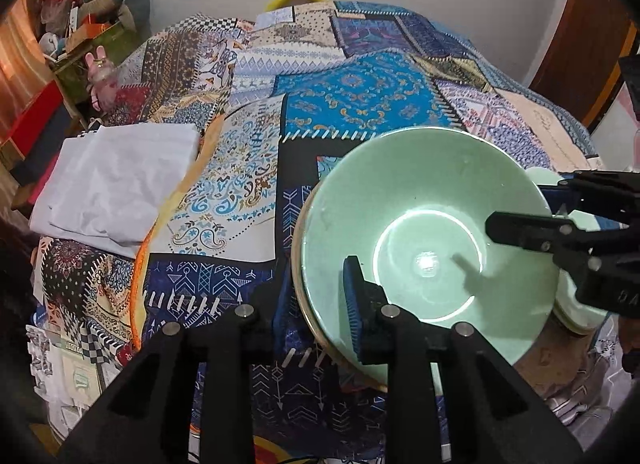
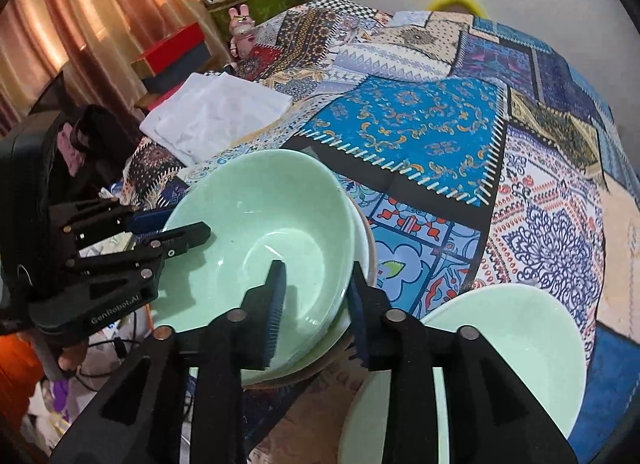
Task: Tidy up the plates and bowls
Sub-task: 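Lower the green bowl into the white bowl with both tools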
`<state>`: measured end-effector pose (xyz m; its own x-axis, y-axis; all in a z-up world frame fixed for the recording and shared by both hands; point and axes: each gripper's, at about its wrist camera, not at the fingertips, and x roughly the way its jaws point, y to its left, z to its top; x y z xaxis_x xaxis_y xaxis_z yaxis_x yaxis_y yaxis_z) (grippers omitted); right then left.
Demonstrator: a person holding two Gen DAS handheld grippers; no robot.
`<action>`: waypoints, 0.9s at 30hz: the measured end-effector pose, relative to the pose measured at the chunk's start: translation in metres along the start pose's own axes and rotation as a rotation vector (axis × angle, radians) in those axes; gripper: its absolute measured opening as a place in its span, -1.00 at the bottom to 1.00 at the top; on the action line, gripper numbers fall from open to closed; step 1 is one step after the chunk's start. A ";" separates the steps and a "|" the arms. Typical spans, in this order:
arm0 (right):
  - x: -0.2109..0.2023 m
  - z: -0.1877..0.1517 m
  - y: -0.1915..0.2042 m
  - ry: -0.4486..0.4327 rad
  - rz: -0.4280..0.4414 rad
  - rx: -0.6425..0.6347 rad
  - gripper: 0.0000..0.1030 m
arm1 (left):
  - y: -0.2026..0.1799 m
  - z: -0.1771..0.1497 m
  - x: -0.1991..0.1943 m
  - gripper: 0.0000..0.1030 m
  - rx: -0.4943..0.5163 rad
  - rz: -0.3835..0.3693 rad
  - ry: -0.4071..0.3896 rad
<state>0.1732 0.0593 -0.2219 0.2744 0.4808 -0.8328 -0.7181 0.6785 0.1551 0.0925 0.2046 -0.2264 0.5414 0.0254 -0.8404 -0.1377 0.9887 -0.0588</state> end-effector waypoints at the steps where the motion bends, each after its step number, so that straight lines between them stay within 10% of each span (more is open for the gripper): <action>1: -0.001 0.000 0.002 -0.004 -0.007 -0.009 -0.32 | 0.000 0.000 -0.003 -0.48 -0.003 -0.003 -0.009; 10: -0.014 -0.002 0.008 -0.062 -0.101 -0.088 -0.05 | 0.018 0.003 -0.035 0.04 -0.081 -0.057 -0.096; 27: 0.012 -0.001 -0.019 0.048 -0.034 0.046 0.17 | 0.017 -0.017 0.019 0.06 -0.155 -0.166 0.101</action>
<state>0.1893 0.0513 -0.2355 0.2660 0.4308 -0.8623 -0.6784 0.7192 0.1500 0.0867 0.2199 -0.2524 0.4823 -0.1581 -0.8616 -0.1839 0.9434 -0.2760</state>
